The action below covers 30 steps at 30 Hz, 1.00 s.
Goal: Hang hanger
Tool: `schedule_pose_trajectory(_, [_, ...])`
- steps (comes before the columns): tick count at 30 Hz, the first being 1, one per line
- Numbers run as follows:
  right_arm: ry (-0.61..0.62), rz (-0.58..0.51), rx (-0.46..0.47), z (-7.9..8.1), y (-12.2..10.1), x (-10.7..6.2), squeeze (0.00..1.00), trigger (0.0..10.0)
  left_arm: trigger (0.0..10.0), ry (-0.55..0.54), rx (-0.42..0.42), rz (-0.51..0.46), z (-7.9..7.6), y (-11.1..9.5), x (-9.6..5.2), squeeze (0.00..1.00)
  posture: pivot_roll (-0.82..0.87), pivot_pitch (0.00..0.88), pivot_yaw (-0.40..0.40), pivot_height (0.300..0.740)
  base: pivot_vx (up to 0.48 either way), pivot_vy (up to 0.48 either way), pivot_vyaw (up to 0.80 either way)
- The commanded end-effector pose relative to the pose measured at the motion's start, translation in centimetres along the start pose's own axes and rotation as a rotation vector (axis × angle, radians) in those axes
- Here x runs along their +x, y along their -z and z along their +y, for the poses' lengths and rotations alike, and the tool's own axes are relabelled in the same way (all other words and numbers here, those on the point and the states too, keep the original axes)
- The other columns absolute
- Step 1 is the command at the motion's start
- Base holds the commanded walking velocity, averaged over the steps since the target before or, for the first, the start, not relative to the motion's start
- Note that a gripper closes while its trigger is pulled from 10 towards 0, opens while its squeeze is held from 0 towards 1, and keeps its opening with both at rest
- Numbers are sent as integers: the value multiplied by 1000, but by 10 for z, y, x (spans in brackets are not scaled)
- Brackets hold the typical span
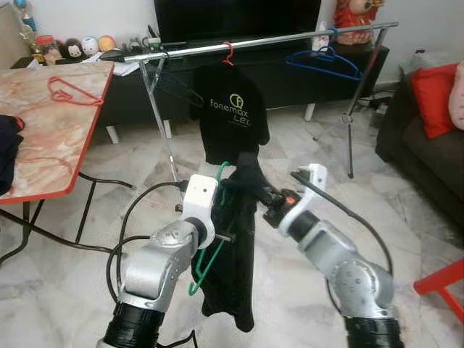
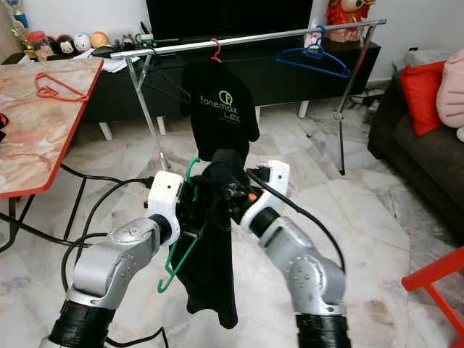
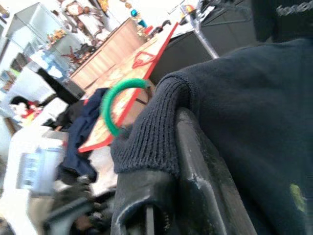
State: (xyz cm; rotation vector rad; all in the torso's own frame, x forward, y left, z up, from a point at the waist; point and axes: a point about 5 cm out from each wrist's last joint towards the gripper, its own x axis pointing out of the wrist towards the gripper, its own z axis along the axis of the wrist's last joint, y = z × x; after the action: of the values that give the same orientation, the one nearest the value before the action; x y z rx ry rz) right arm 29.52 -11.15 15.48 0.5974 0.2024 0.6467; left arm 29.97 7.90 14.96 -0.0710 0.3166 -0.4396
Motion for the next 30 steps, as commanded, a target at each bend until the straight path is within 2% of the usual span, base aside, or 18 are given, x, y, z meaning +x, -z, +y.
schedule_pose_trajectory(1, [39,-26,-38,-11,-10,-9,0,10000,10000,-18,-3,-82,4,-16,-2,0,-2,0,-9,740,0,0,0])
schedule_pose_trajectory(2, [71,-21,-58,-20,-13,-13,0,10000,10000,-8,-13,-92,4,-18,-2,0,-2,0,-9,740,0,0,0])
schedule_pose_trajectory(4, [79,-12,-79,-25,-14,-17,0,10000,10000,7,-21,-96,3,-18,-2,0,-2,0,-9,740,0,0,0])
schedule_pose_trajectory(9, [6,34,-155,-25,-13,-24,0,10000,10000,68,-8,-103,-3,-19,-4,0,-4,0,-8,740,0,0,0])
schedule_pose_trajectory(13, [26,43,-207,-31,-16,-28,0,10000,10000,125,-5,-103,-9,-20,-6,0,-2,0,-5,740,0,0,0])
schedule_pose_trajectory(18, [42,13,-242,-33,-25,-24,0,10000,10000,202,20,-64,-18,-12,-9,0,-2,0,-4,740,0,0,0])
schedule_pose_trajectory(21, [53,-13,-277,-29,-28,-15,0,10000,10000,316,61,-48,-31,-9,-14,0,-2,0,-4,740,0,0,0])
schedule_pose_trajectory(26, [86,-37,-288,-31,-30,-8,0,10000,10000,355,87,-30,-35,-6,-16,0,3,0,-5,740,0,0,0])
schedule_pose_trajectory(30, [34,-25,-285,-23,-27,-4,0,10000,10000,403,118,-18,-39,-3,-19,0,5,0,-9,740,0,0,0])
